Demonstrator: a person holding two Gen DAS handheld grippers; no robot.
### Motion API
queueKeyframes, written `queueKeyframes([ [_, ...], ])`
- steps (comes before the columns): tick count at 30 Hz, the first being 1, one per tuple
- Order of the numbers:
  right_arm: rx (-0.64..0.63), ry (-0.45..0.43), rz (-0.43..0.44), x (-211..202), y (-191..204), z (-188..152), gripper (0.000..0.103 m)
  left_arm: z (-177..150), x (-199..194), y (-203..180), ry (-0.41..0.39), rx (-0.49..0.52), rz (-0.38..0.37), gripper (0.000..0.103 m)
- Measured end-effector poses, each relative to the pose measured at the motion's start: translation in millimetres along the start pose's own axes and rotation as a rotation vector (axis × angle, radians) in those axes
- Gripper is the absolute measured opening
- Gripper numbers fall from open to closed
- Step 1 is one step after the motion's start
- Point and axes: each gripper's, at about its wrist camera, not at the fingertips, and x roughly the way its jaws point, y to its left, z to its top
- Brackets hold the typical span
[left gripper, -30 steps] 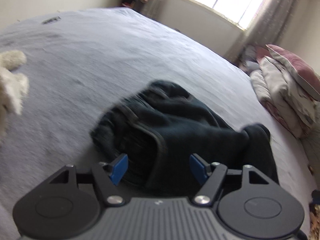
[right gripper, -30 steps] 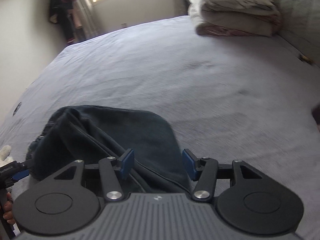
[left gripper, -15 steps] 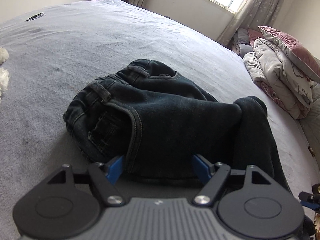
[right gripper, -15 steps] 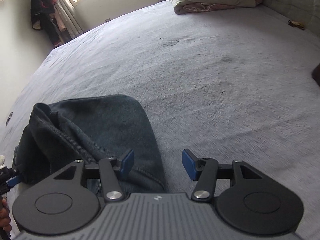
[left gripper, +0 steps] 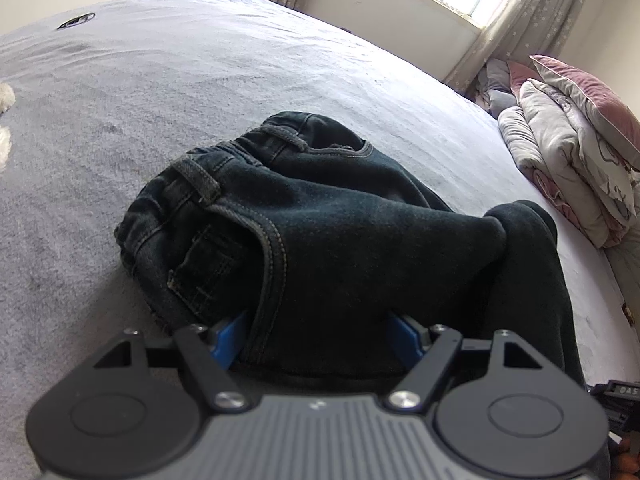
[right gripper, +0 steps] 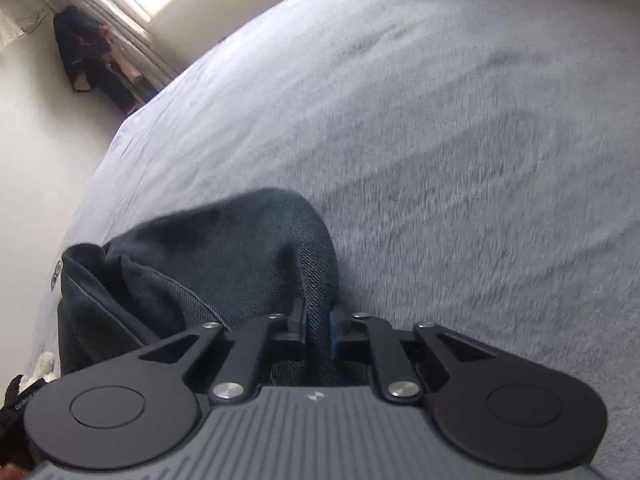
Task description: Fold clothes
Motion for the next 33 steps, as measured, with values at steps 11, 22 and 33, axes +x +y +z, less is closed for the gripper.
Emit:
queueKeyframes([
  [11,-0.260,-0.252,-0.161,-16.7,70.6,72.1,0.010,0.7,1.4,3.4,-0.004,-0.015,-0.006,0.076],
  [22,-0.442,-0.331,-0.308,44.8,115.6,123.3,0.011,8.7,-2.1,13.4,0.001,-0.066,-0.045,0.076],
  [33,-0.396,-0.201,-0.223,9.3,99.8,78.8,0.039,10.6,-11.8,18.3,-0.010,-0.110,-0.048,0.076],
])
